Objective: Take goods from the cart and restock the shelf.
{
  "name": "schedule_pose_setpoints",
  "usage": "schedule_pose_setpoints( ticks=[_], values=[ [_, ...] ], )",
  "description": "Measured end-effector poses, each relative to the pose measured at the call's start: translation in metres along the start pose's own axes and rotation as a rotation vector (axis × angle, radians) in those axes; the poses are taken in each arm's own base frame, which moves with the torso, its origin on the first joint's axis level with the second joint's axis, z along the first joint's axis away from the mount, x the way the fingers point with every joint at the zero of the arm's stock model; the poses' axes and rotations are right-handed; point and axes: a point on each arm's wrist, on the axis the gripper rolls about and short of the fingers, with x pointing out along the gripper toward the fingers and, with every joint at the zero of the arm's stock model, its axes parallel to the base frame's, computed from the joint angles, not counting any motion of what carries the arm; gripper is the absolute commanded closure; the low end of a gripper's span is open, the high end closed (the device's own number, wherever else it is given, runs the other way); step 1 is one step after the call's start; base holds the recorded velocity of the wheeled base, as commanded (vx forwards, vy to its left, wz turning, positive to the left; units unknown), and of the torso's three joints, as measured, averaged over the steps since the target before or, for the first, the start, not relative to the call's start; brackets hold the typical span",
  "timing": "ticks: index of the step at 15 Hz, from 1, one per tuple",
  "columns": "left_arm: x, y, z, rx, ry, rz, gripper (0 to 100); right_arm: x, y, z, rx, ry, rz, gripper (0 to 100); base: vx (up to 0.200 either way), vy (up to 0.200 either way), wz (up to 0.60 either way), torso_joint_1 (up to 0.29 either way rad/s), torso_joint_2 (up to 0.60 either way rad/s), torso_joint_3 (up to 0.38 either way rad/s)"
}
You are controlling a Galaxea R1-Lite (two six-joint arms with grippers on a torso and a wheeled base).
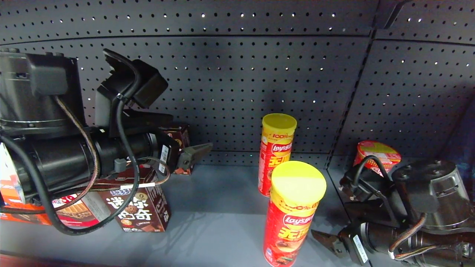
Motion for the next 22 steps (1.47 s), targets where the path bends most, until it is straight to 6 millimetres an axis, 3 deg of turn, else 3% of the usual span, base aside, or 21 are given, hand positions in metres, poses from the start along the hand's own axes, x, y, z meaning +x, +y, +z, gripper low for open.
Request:
schedule_pose_setpoints(
  ticks=[9,22],
  values=[
    [0.001,-0.001,-0.003,0.0,0.009,-0.005,0,0.014,0.012,0.008,-0.022,0.01,0.037,0,0.0,0.0,0.0,0.0,0.0,0.0],
    [0.001,-0.001,-0.004,-0.001,0.012,-0.007,0,0.014,0.023,0.008,-0.04,0.0,0.075,0,0.0,0.0,0.0,0.0,0.0,0.0]
  ],
)
